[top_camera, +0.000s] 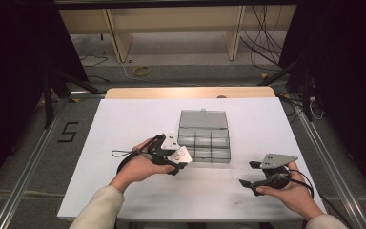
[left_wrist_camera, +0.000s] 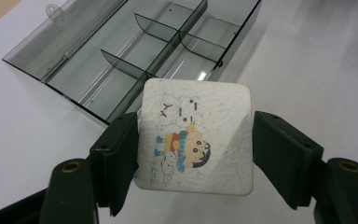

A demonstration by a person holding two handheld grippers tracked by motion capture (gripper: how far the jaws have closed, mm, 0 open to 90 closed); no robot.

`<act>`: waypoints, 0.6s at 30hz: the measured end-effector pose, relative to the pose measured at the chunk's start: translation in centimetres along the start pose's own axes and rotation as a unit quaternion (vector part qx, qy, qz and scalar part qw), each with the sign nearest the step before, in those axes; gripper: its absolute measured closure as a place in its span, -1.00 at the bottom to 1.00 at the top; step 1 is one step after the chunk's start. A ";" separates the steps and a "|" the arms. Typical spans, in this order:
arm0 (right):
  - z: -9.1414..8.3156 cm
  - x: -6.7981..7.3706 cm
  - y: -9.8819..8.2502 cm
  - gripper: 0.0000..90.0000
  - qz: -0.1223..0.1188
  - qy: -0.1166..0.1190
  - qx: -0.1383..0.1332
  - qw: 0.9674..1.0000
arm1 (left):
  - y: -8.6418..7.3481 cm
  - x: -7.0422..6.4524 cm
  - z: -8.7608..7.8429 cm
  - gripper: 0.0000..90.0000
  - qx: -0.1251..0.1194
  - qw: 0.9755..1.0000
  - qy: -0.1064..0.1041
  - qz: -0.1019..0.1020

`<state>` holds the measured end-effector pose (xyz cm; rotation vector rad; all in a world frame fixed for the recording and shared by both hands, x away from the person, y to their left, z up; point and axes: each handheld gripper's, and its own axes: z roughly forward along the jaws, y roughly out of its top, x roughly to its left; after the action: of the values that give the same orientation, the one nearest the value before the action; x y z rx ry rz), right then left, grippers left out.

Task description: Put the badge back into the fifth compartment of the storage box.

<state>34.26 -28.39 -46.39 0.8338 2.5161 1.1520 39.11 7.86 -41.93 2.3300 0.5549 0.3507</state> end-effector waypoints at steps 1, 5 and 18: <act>0.0 0.0 0.0 -0.50 0.000 0.000 0.000 1.000 | 0.2 0.0 0.0 -0.28 0.000 1.000 0.001 0.001; 0.0 0.0 0.0 -0.50 0.000 -0.001 -0.001 1.000 | 0.8 0.1 0.1 -0.28 -0.001 1.000 0.002 0.005; 0.0 0.0 0.0 -0.50 0.000 -0.001 -0.001 1.000 | 3.0 0.1 1.6 -0.28 0.003 1.000 0.013 0.017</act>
<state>34.27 -28.38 -46.36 0.8354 2.5126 1.1528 40.74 5.04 -41.02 2.3455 0.5288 0.3958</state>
